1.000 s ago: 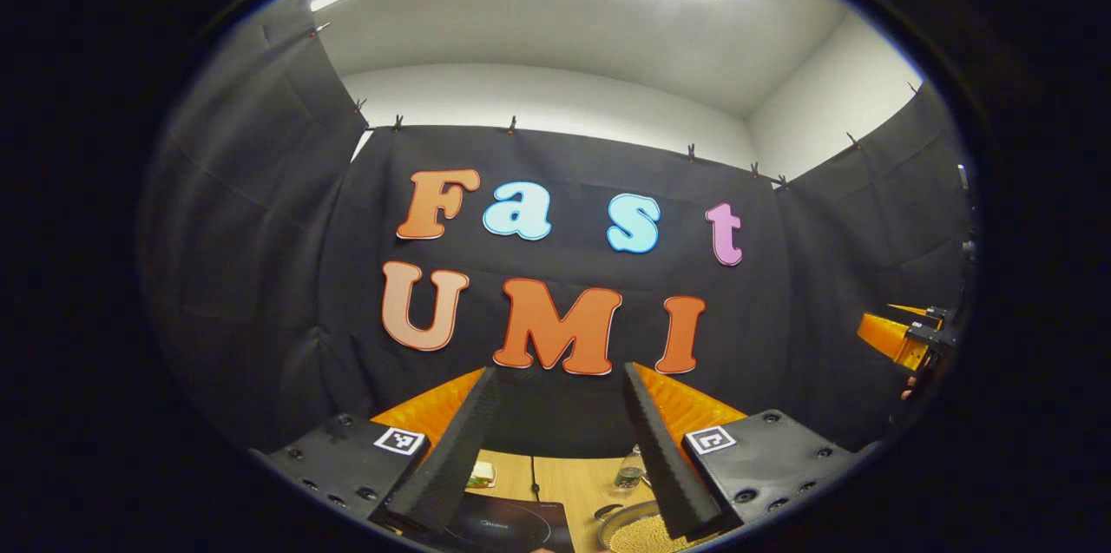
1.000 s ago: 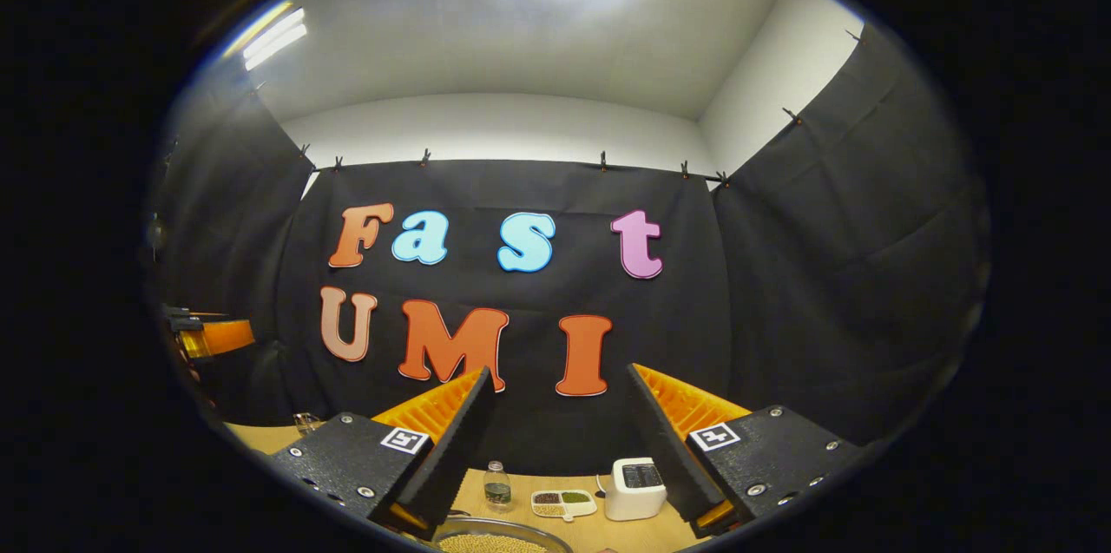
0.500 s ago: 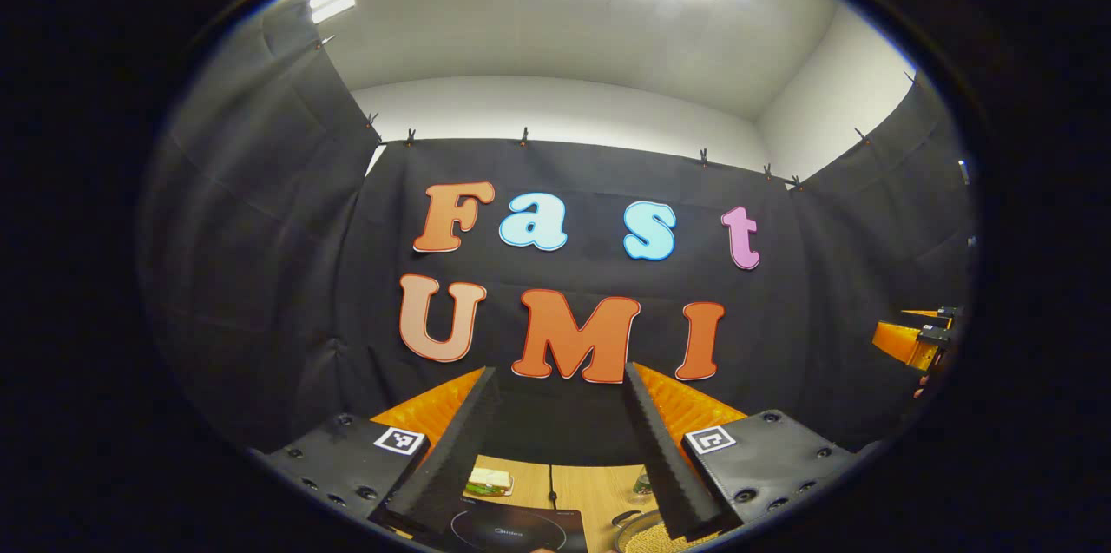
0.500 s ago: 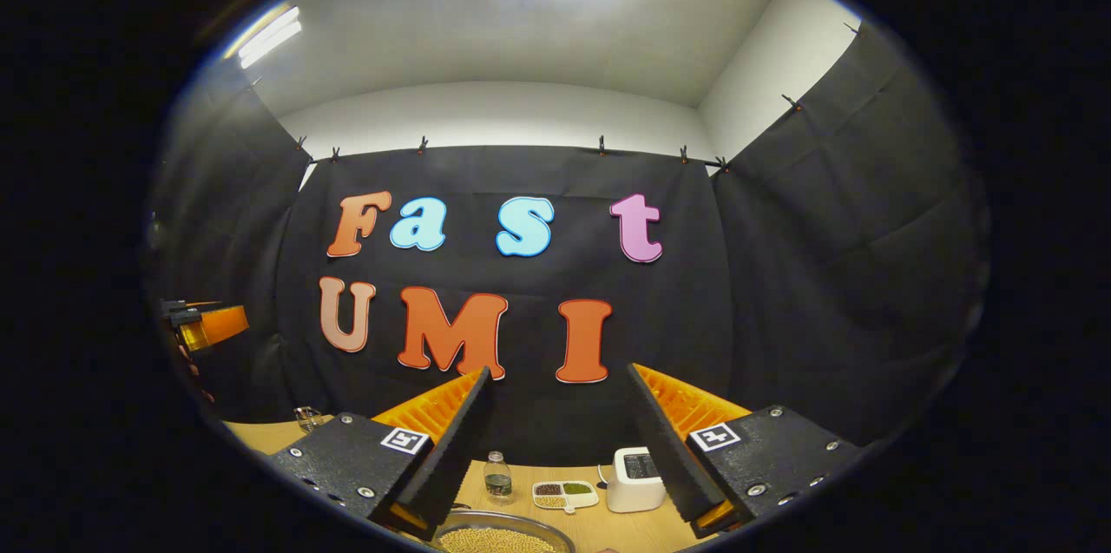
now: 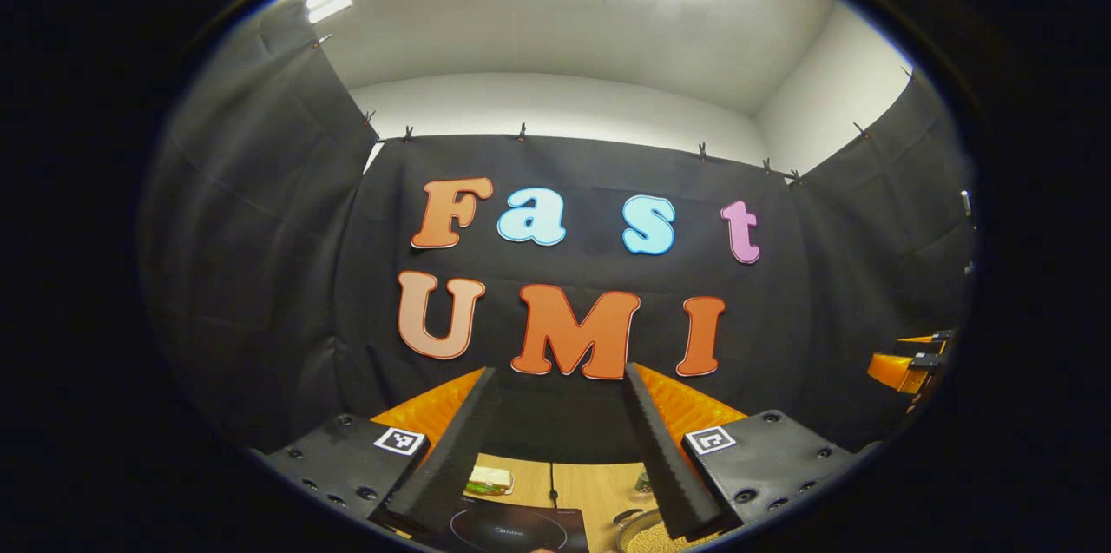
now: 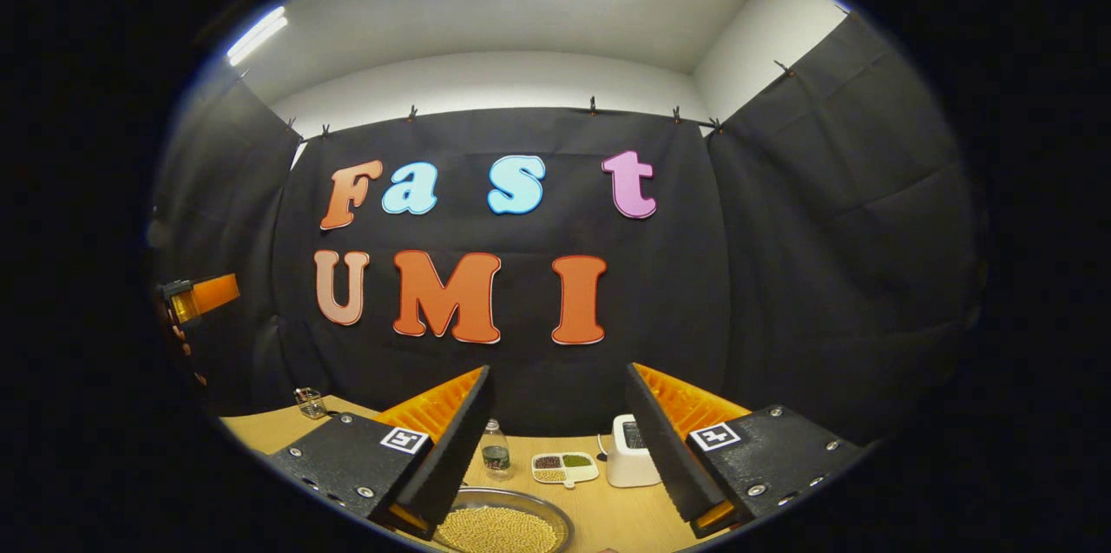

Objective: First push the handle of the pot to place it horizontally, then grasp the pot with both hands and set it on the induction cooktop.

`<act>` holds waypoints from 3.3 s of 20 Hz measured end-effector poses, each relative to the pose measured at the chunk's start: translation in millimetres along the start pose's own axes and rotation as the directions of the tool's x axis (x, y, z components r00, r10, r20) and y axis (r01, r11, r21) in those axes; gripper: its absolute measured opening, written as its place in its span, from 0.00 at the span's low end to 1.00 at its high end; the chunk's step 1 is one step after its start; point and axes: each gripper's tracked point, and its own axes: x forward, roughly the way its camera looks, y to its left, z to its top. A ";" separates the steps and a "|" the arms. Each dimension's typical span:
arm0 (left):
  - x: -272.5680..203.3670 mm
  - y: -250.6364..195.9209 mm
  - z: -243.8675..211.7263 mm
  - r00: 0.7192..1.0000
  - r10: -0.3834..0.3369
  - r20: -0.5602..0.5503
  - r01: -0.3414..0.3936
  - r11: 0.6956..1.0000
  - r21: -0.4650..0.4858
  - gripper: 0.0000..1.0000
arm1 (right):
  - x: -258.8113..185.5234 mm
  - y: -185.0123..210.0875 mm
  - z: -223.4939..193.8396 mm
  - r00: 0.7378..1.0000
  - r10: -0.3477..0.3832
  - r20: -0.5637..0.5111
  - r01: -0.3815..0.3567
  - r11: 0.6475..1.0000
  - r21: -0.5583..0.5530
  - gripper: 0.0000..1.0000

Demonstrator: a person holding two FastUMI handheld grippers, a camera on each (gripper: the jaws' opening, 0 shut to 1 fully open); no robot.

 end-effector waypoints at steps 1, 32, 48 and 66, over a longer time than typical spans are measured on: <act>-0.8 2.1 -0.5 1.000 0.007 -0.005 -0.007 1.000 0.004 0.93 | 1.0 -5.0 -6.1 1.000 -0.018 -0.018 0.018 1.000 0.009 0.94; -0.5 15.9 -26.0 0.998 0.020 -0.065 -0.018 0.999 0.034 0.93 | -96.0 52.6 -302.1 0.551 0.349 -0.758 -0.095 0.929 0.358 0.00; 1.8 42.5 -51.5 0.992 0.059 -0.114 -0.053 0.997 0.054 0.94 | -146.7 58.6 -382.6 0.257 0.347 -0.902 -0.038 0.936 0.350 0.00; -11.3 71.9 -42.5 0.991 0.122 -0.054 -0.116 0.987 0.108 0.94 | -106.6 27.2 -412.7 0.259 0.205 -0.944 0.064 0.971 0.229 0.00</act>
